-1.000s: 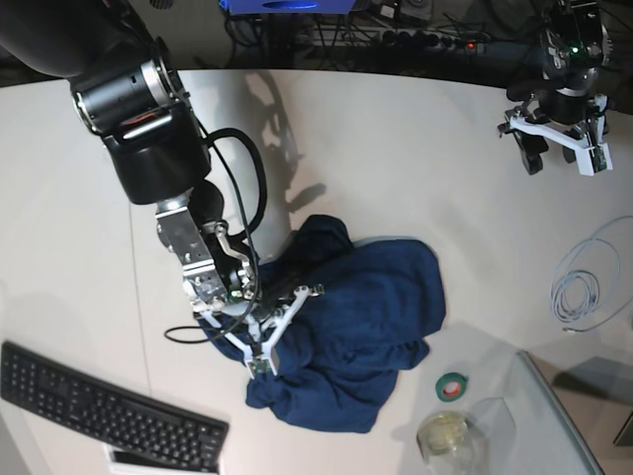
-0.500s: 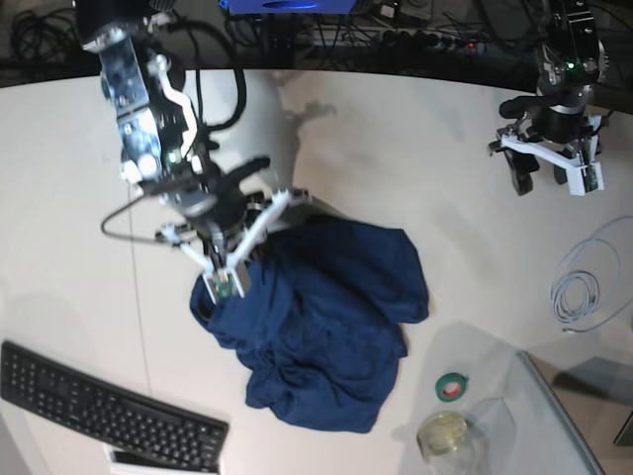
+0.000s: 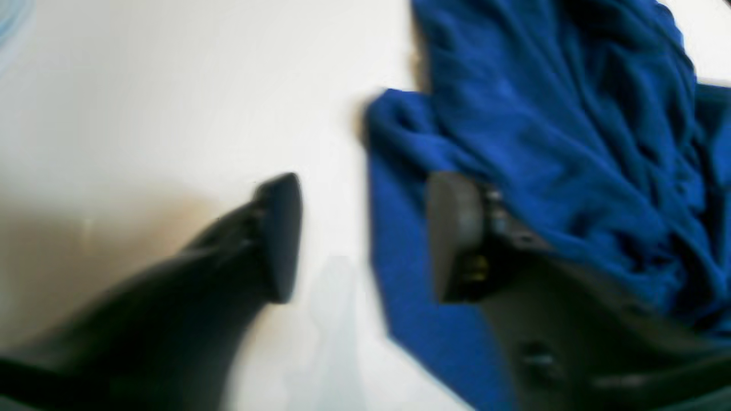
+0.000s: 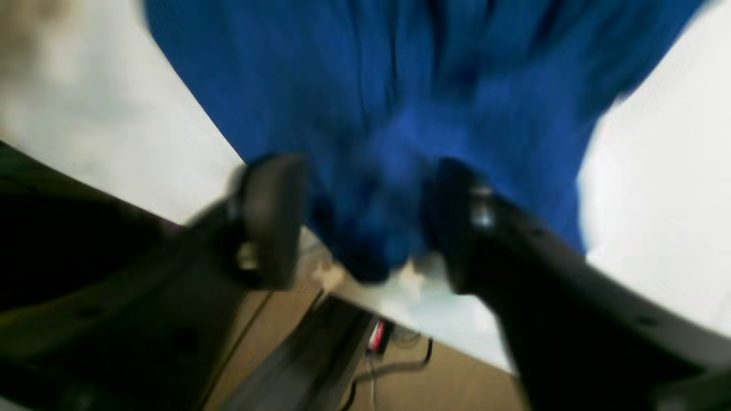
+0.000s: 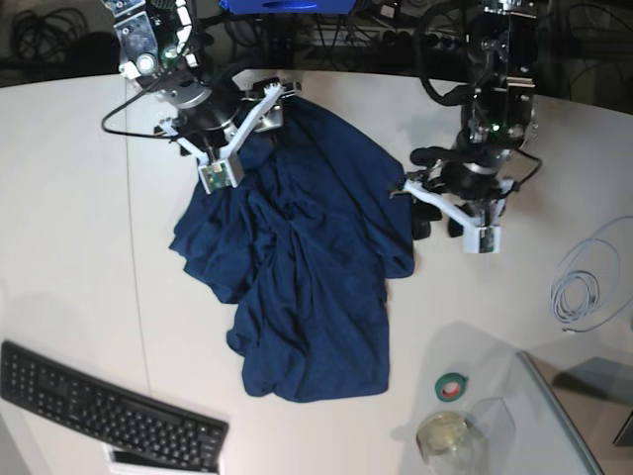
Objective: Layout the t-shirt on the table in an organized manner, then fold the t-shirt properly
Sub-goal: 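Lift the shirt with the right gripper and pull it away from the pile, then grasp the shirt with the left gripper and drag it apart from the right gripper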
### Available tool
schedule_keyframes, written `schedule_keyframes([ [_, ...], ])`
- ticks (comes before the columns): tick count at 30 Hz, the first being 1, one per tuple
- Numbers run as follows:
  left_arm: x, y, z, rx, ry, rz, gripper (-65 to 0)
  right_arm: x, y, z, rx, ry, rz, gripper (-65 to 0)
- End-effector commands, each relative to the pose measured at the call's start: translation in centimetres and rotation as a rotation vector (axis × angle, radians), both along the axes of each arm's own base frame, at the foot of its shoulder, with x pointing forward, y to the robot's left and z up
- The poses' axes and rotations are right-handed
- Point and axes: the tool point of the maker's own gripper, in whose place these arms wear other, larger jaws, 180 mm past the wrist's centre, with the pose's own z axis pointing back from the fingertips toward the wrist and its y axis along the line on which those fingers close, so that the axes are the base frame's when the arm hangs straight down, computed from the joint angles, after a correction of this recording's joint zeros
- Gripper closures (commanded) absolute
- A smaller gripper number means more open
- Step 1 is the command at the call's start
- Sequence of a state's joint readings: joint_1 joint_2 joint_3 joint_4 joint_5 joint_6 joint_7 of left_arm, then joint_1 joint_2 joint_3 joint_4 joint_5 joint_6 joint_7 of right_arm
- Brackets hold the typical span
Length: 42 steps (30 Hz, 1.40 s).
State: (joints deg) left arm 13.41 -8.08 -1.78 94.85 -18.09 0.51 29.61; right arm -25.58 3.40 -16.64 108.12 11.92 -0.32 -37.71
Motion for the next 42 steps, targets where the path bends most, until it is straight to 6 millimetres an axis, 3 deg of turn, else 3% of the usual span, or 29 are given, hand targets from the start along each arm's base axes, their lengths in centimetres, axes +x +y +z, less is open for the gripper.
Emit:
schedule_keyframes([
  [1,0.7,-0.4,-0.1,0.001,-0.01,-0.012,-18.3,1.0,-1.3,0.9,-0.007,-0.038,-0.042,-43.5],
  [3,0.6,-0.9,-2.5,0.005,0.054,-0.03,-1.5,2.8,-4.1,1.4,-0.037,-0.073,-0.121,-47.7],
  [7,-1.6,1.3,-5.8,0.088,0.147,-0.018,0.0,9.1,-8.0,3.1,-0.085,-0.181,-0.206,-48.0],
  [11,-3.3,5.2,-6.6,0.16,0.186,0.061,0.0,13.9,-8.8,2.2,-0.112,-0.153,-0.212,-48.2],
  [15,-4.3,6.8,-6.9,0.195,0.209,0.086,0.0,15.3,-8.6,-1.4,-0.127,-0.029,-0.206,-48.2],
  [19,-5.9,8.8,-7.0,0.219,0.229,0.127,0.0,14.9,-8.3,-4.1,-0.139,0.056,-0.197,-46.4],
  [20,-5.7,9.0,-6.3,0.221,0.209,0.136,0.0,14.8,-8.4,-4.4,-0.14,0.062,-0.197,-41.6],
  [21,-5.7,9.0,-5.8,0.22,0.195,0.141,0.0,15.0,-8.6,-4.2,-0.137,0.043,-0.207,-31.8],
  [23,-5.4,8.4,-4.3,0.223,0.153,0.124,0.0,14.9,-8.8,-3.7,-0.134,0.009,-0.215,-6.0],
  [24,-5.1,8.2,-3.3,0.223,0.127,0.118,0.0,14.9,-8.8,-3.2,-0.129,-0.011,-0.217,0.0],
  [26,-3.9,6.7,-1.1,0.196,0.056,0.116,0.0,14.8,-9.6,-1.9,-0.12,-0.048,-0.246,-3.6],
  [28,-2.7,5.1,0.3,0.161,0.003,0.116,0.0,14.4,-10.2,-0.7,-0.114,-0.08,-0.27,-0.8],
  [30,-0.7,2.1,1.1,0.124,-0.038,0.064,0.0,14.0,-11.7,0.7,-0.113,-0.118,-0.318,0.0],
  [33,0.9,-3.6,-1.9,0.091,0.022,-0.082,0.0,13.6,-15.4,2.3,-0.12,-0.158,-0.431,0.0],
  [35,1.2,-5.8,-5.0,0.096,0.101,-0.154,0.0,13.3,-18.2,2.7,-0.136,-0.165,-0.506,0.0],
  [38,0.3,-5.4,-8.3,0.113,0.196,-0.161,0.0,12.7,-22.7,2.9,-0.171,-0.167,-0.613,-0.3],
  [42,-1.3,-4.5,-8.5,0.132,0.209,-0.167,0.0,13.1,-27.4,3.4,-0.202,-0.176,-0.712,-0.3],
])
